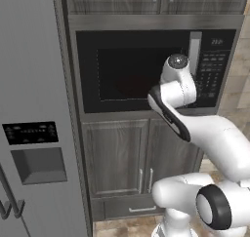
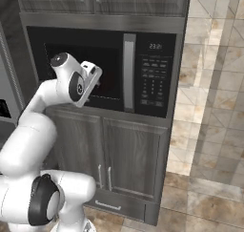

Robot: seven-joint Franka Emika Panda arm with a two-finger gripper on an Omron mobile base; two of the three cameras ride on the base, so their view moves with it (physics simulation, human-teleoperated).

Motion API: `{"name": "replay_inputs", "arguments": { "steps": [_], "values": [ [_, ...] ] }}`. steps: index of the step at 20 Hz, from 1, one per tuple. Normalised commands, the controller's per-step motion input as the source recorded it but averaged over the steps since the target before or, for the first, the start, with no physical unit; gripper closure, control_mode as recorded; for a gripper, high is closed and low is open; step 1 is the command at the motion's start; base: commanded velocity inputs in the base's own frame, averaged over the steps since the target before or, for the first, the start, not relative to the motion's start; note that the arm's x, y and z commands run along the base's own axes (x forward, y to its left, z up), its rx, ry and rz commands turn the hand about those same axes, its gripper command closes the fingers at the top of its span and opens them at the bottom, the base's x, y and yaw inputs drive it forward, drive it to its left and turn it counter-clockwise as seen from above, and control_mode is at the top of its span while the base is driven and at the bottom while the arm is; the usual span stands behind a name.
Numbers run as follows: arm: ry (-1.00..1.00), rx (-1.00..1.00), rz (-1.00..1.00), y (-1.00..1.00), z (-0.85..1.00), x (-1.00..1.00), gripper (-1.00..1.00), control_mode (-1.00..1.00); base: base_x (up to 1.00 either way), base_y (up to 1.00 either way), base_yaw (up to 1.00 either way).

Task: Remove the pear from the bowl and place it on the small plate. Then place the bowl with only the steak in the microwave, close the door, and press the start button to microwave the steak.

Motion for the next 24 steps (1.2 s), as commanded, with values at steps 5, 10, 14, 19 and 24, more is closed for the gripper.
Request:
{"name": "replay_inputs", "arguments": {
  "steps": [5,10,14,19,24],
  "values": [
    [-0.05,0.02,0.07,-0.68,0.00,-0.98,-1.00,-1.00,0.00,0.00,0.00],
    [-0.17,0.07,0.10,-1.00,-0.08,-0.58,-1.00,-1.00,0.00,0.00,0.00],
    [-0.32,0.11,0.10,-0.77,-0.27,-0.18,-1.00,-1.00,0.00,0.00,0.00],
    [-0.31,0.11,0.03,-0.11,-0.05,-0.01,-1.00,-1.00,0.00,0.00,0.00],
    [-0.25,0.11,0.03,-0.14,0.00,0.00,-1.00,-1.00,0.00,0.00,0.00]
  ]
}}
